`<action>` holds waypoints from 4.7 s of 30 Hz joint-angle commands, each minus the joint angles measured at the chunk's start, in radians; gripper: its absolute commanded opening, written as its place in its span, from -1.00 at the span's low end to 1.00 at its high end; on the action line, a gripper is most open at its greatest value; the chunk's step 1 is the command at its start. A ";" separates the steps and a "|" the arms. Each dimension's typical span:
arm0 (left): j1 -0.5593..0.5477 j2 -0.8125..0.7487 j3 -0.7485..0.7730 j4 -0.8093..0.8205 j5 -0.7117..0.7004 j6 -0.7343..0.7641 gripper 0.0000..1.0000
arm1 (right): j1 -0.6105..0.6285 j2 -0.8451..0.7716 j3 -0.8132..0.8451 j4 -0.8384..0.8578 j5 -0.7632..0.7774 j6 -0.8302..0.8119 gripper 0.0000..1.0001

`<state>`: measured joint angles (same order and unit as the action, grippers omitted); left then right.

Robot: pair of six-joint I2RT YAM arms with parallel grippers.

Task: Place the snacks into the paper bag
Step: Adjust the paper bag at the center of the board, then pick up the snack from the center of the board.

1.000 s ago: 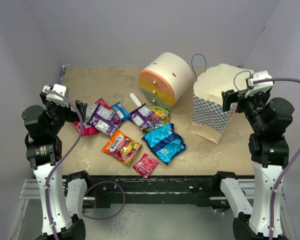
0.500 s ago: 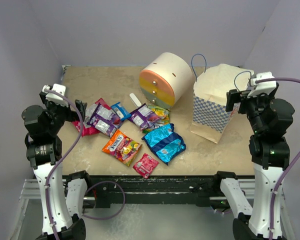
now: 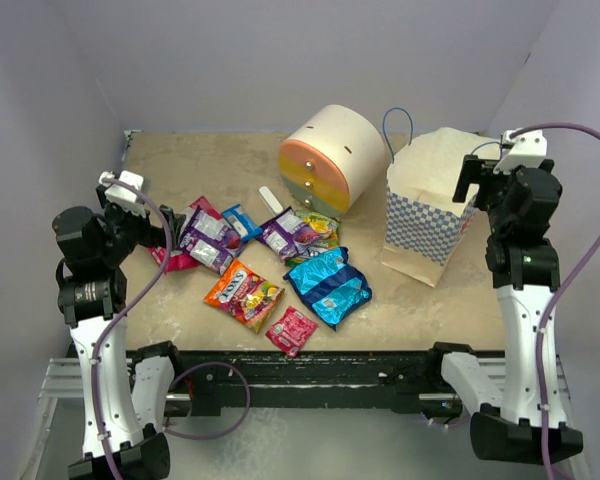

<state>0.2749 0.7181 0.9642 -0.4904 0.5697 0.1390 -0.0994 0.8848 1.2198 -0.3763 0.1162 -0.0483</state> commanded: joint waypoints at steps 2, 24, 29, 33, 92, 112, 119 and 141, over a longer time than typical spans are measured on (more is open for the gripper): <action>0.009 -0.019 -0.015 0.045 0.050 -0.020 0.98 | -0.003 0.025 -0.075 0.098 0.066 0.039 0.99; 0.008 -0.029 -0.031 0.023 0.060 0.032 0.98 | -0.003 0.211 -0.127 0.236 0.113 -0.019 -0.13; 0.008 -0.016 -0.030 -0.006 0.071 0.070 0.98 | -0.003 0.225 -0.098 0.210 0.076 -0.044 -0.42; 0.007 -0.008 -0.034 -0.010 0.090 0.072 0.99 | -0.003 0.217 -0.084 0.185 -0.001 -0.051 -0.70; -0.473 0.408 -0.108 -0.100 -0.024 0.459 0.99 | -0.025 0.122 0.183 -0.227 -0.190 -0.293 0.50; -0.879 0.962 0.089 0.203 0.034 0.295 0.74 | -0.025 0.070 0.207 -0.320 -0.586 -0.323 0.52; -0.928 1.022 0.084 0.241 0.041 0.319 0.53 | -0.025 0.051 0.158 -0.297 -0.594 -0.304 0.53; -0.990 0.959 0.090 0.203 0.001 0.410 -1.00 | -0.025 0.060 0.129 -0.302 -0.694 -0.315 0.54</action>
<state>-0.7158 1.7653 1.0187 -0.2508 0.5911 0.4618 -0.1200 0.9356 1.3159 -0.6983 -0.4999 -0.3527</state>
